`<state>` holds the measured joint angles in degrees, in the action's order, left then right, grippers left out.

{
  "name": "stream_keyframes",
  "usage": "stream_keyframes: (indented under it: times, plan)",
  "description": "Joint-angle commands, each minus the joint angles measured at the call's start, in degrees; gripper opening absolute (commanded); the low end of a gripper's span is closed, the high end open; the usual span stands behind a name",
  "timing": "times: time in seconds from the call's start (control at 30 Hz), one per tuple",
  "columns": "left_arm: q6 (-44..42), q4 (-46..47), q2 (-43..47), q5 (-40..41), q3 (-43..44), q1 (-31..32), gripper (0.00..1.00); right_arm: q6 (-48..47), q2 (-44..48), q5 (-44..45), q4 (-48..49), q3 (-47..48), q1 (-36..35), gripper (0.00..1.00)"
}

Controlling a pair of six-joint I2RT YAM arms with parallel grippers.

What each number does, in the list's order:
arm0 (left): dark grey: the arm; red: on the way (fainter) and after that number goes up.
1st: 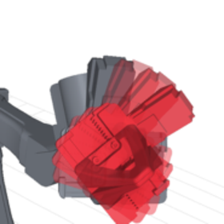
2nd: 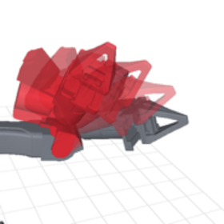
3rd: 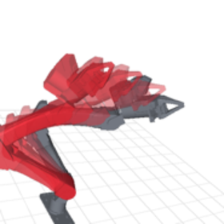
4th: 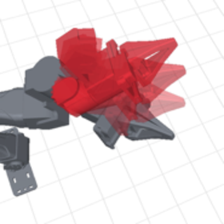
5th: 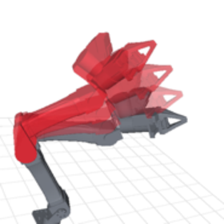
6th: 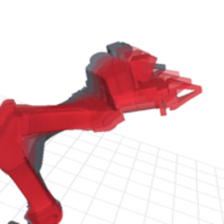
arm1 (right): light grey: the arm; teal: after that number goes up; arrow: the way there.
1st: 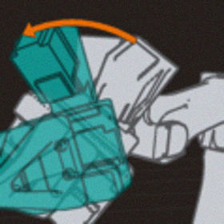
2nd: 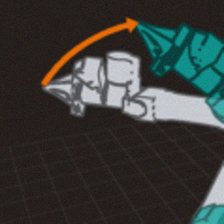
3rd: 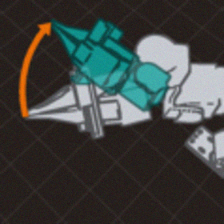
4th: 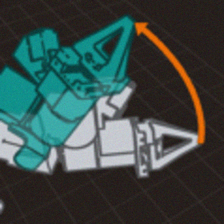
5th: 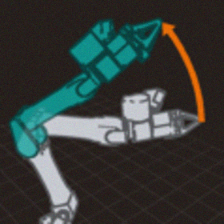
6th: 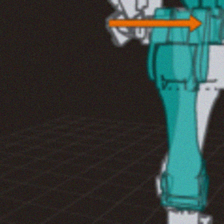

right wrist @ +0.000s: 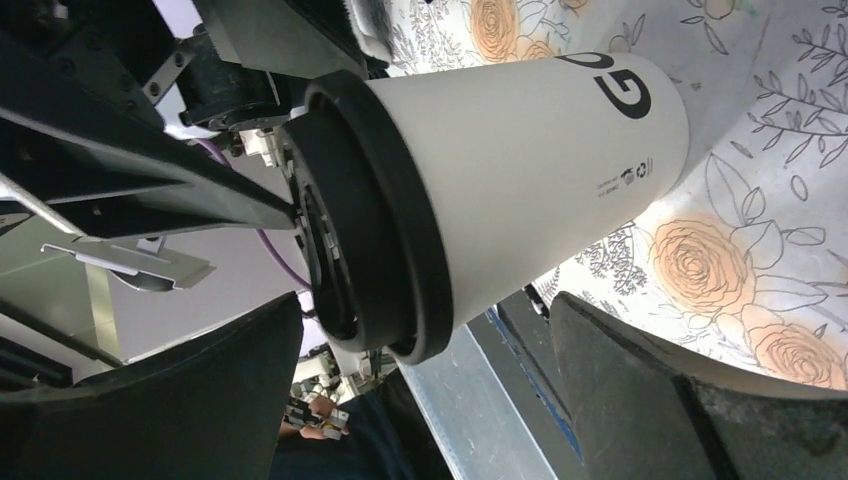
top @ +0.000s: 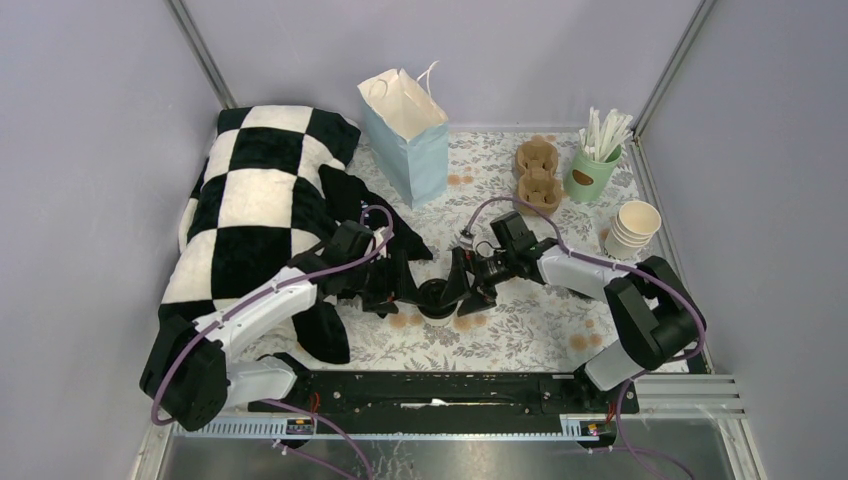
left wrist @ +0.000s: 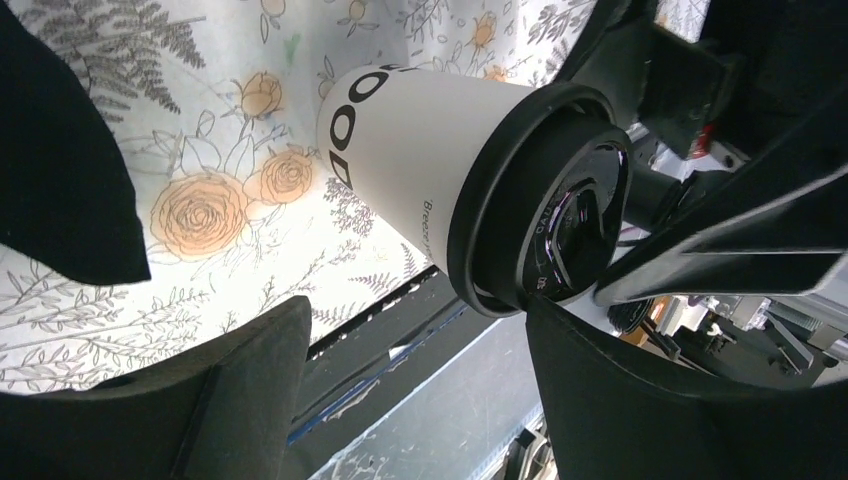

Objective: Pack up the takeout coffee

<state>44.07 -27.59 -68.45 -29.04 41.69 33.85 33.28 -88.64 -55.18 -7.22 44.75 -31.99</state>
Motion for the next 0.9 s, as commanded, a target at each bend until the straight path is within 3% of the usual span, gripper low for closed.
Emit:
stream_keyframes:
  times: [0.0, 0.23, 0.43, 0.67, 0.87]
  plan:
    - [0.7, 5.8, -2.6, 0.7, -0.9, 0.3, 0.80, 2.2, -2.6, -2.1, 6.4, -2.7, -0.3, 0.97]
    - [1.2, 6.1, -4.4, 3.3, -2.8, 0.3, 0.74, 7.1, -9.4, -2.7, 21.3, -10.7, -0.2, 0.84]
    - [0.3, 4.8, -4.9, 5.2, -5.5, 0.3, 0.68, 7.3, -17.0, 1.4, 27.2, -15.9, 0.5, 0.74]
    - [-1.1, 4.8, -7.2, 5.8, -4.0, 0.3, 0.66, 7.0, -17.9, 3.0, 24.0, -13.7, 2.3, 0.73]
    - [-3.9, 0.1, -7.2, 5.7, 4.1, 0.3, 0.68, 4.8, -9.0, 2.2, 11.4, -5.7, 2.2, 0.85]
